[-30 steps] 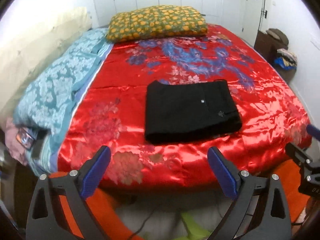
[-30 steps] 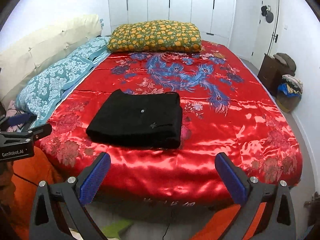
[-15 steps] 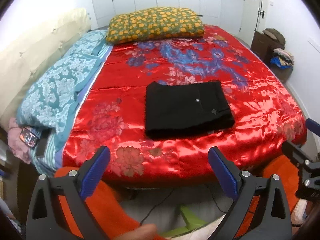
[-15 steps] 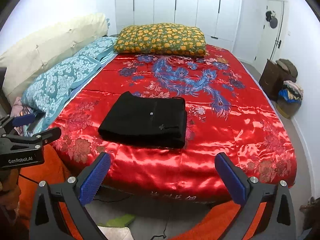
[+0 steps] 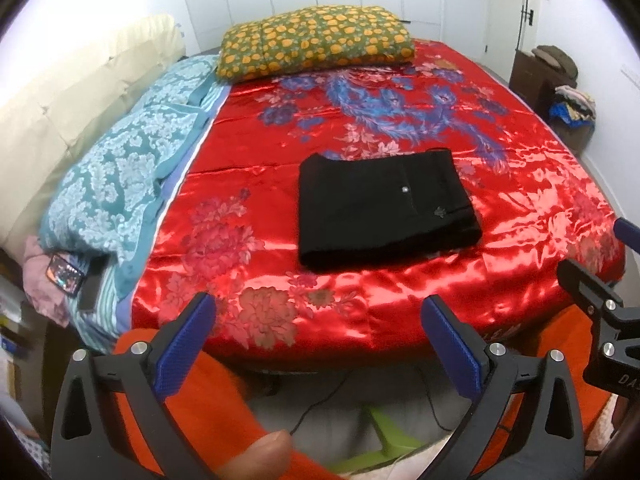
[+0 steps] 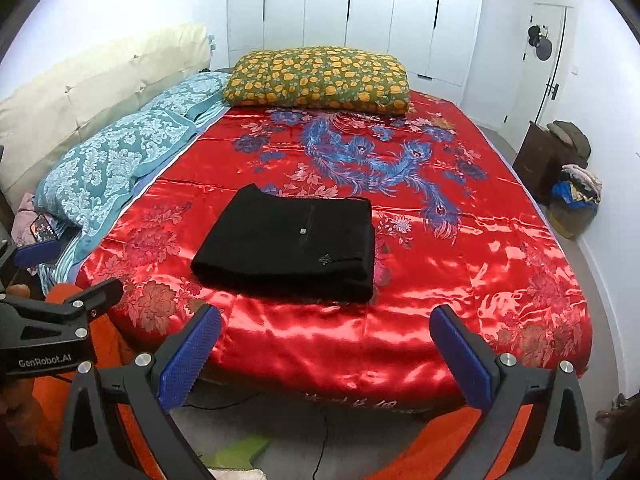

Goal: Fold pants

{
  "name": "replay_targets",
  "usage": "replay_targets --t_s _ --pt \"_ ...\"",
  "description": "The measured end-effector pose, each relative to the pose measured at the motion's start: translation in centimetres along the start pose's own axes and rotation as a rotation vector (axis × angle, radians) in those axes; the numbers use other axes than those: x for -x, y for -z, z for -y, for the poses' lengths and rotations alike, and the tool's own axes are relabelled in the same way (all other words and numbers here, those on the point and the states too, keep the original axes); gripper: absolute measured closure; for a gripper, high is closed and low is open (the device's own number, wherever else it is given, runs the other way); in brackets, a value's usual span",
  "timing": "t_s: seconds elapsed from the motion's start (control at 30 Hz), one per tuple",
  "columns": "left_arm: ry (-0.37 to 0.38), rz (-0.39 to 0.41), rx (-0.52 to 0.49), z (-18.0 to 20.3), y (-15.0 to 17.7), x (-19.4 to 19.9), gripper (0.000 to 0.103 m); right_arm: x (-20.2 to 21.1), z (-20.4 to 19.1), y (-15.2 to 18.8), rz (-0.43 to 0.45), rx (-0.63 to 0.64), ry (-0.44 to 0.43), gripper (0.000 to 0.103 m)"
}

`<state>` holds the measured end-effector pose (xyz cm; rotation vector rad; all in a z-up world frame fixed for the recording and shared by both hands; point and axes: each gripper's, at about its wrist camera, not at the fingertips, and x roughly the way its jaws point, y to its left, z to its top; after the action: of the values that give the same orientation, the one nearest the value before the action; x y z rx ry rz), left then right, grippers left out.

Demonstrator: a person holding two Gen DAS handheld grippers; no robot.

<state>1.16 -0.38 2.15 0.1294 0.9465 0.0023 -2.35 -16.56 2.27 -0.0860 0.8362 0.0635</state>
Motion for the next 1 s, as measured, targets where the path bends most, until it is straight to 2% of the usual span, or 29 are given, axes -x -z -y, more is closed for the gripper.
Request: replay_targets --t_s 0.5,1.0 --pt "-0.012 -0.015 -0.005 -0.1 0.01 -0.73 0.001 -0.41 -0.21 0.05 -0.004 0.023 0.04 0.0" --pt "-0.003 -0.012 -0.009 -0.29 0.19 -0.66 0.001 -0.3 -0.7 0.31 -0.007 0.039 0.041 0.0"
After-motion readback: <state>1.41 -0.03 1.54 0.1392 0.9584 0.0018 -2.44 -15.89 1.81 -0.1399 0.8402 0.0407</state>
